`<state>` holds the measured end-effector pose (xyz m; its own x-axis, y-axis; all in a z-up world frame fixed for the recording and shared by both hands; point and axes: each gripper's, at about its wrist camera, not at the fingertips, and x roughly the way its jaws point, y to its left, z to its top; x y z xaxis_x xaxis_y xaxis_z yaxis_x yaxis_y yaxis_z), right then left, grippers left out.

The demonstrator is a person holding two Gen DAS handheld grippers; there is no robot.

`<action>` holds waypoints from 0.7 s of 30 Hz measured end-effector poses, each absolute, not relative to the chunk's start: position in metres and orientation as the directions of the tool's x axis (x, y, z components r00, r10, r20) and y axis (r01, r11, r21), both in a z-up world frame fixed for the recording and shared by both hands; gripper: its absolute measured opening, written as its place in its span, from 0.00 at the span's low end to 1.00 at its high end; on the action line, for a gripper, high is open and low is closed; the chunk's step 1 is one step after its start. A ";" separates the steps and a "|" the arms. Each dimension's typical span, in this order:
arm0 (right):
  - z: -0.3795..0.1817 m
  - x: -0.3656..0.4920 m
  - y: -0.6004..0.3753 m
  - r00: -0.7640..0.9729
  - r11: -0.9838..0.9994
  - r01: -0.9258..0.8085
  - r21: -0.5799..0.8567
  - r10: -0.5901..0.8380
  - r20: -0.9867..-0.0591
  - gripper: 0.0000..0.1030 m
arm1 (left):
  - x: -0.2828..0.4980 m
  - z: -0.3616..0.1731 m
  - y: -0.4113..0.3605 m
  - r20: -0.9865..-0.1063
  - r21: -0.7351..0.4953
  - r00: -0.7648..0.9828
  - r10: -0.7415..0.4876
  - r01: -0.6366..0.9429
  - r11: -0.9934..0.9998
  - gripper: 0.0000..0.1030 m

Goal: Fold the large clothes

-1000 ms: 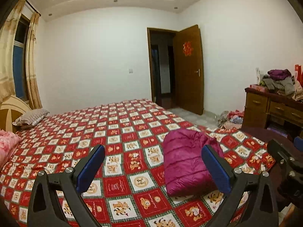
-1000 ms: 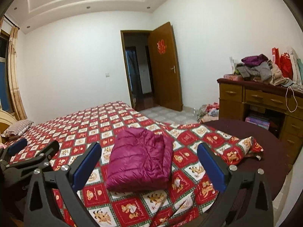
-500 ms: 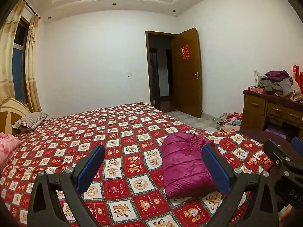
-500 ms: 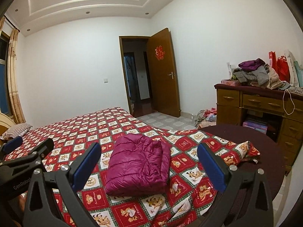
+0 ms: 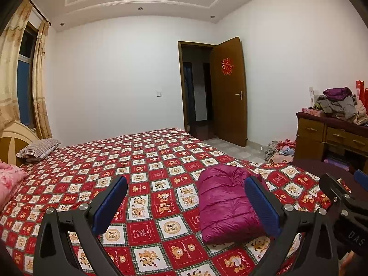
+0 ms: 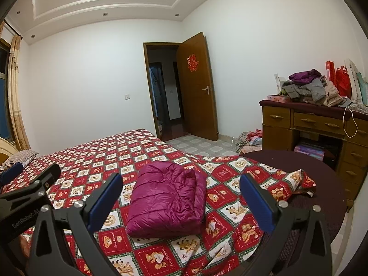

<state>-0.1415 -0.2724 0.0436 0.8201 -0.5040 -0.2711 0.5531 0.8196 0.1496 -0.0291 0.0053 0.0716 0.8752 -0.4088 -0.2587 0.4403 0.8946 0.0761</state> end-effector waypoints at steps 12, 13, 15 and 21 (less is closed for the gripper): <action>0.043 -0.142 -0.273 0.817 0.816 0.559 0.147 -0.511 -0.268 1.00 | -0.021 0.069 0.005 -0.284 0.064 0.864 -0.416 0.450 0.891 0.99; 0.043 -0.143 -0.273 0.816 0.815 0.560 0.145 -0.513 -0.267 1.00 | -0.020 0.069 0.005 -0.285 0.067 0.865 -0.413 0.448 0.891 0.99; 0.044 -0.144 -0.272 0.813 0.813 0.564 0.143 -0.517 -0.267 1.00 | -0.019 0.069 0.006 -0.282 0.070 0.869 -0.407 0.441 0.895 0.99; 0.043 -0.144 -0.272 0.811 0.811 0.566 0.149 -0.516 -0.275 1.00 | -0.014 0.067 0.004 -0.281 0.087 0.876 -0.391 0.429 0.899 0.99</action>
